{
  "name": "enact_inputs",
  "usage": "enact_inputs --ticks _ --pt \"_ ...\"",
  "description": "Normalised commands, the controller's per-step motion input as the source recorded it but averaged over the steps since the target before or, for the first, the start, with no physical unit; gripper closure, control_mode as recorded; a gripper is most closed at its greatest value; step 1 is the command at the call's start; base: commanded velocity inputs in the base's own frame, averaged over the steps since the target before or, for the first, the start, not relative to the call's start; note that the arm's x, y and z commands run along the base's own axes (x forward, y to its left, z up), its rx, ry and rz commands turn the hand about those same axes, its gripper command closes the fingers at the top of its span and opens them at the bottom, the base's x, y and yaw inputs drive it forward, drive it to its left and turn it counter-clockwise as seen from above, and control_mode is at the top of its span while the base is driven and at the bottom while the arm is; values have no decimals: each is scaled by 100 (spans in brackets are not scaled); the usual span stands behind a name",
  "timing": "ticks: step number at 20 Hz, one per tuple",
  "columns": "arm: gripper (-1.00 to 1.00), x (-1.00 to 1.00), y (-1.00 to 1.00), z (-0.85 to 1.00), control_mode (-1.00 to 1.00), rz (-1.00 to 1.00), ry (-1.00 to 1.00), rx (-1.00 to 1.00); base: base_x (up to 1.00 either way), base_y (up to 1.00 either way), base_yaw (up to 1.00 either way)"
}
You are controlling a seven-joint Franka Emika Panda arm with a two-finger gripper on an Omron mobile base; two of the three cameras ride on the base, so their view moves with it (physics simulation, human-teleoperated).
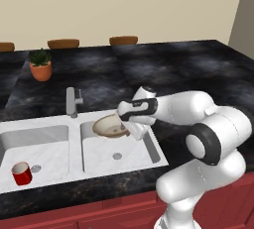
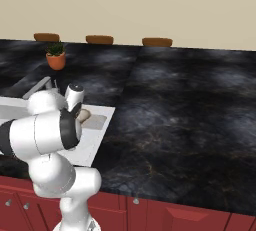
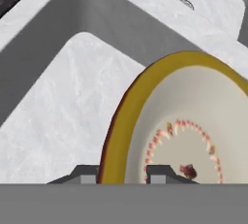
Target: Place the mug in the left basin and the bowl in the right basin of the sink.
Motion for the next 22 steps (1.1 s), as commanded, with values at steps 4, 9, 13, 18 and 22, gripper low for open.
enact_inputs --ticks 4,9,13,18,22 --pt "100 38 23 -36 -100 15 0 -2 0 0 0" --pt "100 42 13 -43 -100 12 0 -3 0 0 0" --pt "100 42 17 -50 -100 12 1 -4 0 0 0" --pt "100 10 11 -11 -100 14 9 0 0 0 0" --pt "100 -9 7 0 -100 15 7 0 0 0 0"
